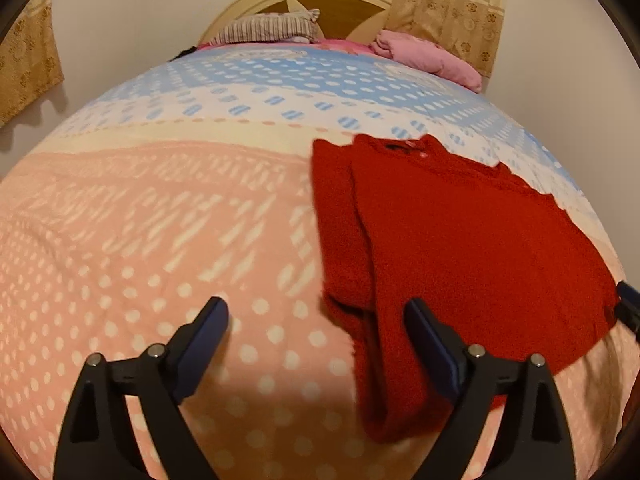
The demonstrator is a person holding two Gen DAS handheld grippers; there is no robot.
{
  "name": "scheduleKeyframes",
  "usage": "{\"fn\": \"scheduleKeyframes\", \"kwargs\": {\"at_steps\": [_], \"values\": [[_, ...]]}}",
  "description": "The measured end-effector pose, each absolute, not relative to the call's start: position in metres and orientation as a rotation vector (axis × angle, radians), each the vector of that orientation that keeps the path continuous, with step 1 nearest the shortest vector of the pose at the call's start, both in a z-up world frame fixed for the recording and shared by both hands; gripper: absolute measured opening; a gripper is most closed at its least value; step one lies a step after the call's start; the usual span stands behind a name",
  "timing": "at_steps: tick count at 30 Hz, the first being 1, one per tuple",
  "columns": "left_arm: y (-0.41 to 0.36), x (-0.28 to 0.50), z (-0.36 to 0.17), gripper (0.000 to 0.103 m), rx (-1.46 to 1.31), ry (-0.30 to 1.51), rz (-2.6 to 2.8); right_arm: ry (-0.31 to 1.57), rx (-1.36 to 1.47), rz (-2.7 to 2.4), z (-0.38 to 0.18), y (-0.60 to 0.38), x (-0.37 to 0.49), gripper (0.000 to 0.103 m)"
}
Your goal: Fold small clothes
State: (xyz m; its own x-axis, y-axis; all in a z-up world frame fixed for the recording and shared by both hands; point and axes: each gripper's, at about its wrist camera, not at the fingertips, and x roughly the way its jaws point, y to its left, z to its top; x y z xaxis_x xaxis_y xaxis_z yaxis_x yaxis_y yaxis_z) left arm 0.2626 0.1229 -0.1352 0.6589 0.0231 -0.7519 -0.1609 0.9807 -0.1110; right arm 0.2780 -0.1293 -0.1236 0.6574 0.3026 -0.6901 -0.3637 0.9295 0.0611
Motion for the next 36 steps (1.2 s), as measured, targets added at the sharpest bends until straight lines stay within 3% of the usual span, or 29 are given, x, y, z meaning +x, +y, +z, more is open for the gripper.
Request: {"fn": "scheduleKeyframes", "kwargs": {"at_steps": [3, 8, 14, 19, 27, 36], "values": [[0.126, 0.272, -0.141, 0.103, -0.176, 0.867, 0.109, 0.847, -0.084, 0.366, -0.147, -0.112, 0.301, 0.068], [0.134, 0.285, -0.145, 0.103, -0.207, 0.877, 0.085, 0.884, -0.050, 0.293, -0.164, -0.107, 0.324, 0.068], [0.145, 0.275, -0.143, 0.103, -0.274, 0.829, 0.123, 0.806, -0.076, 0.323, -0.139, -0.092, 0.312, 0.068], [0.148, 0.275, -0.146, 0.103, -0.292, 0.842, 0.129, 0.924, -0.129, 0.325, -0.160, -0.063, 0.355, 0.068], [0.145, 0.274, -0.144, 0.103, -0.266, 0.813, 0.161, 0.867, -0.033, 0.325, -0.145, -0.049, 0.372, 0.068], [0.145, 0.272, -0.143, 0.103, -0.261, 0.801, 0.160, 0.950, -0.072, 0.271, -0.164, -0.022, 0.418, 0.071]]}}
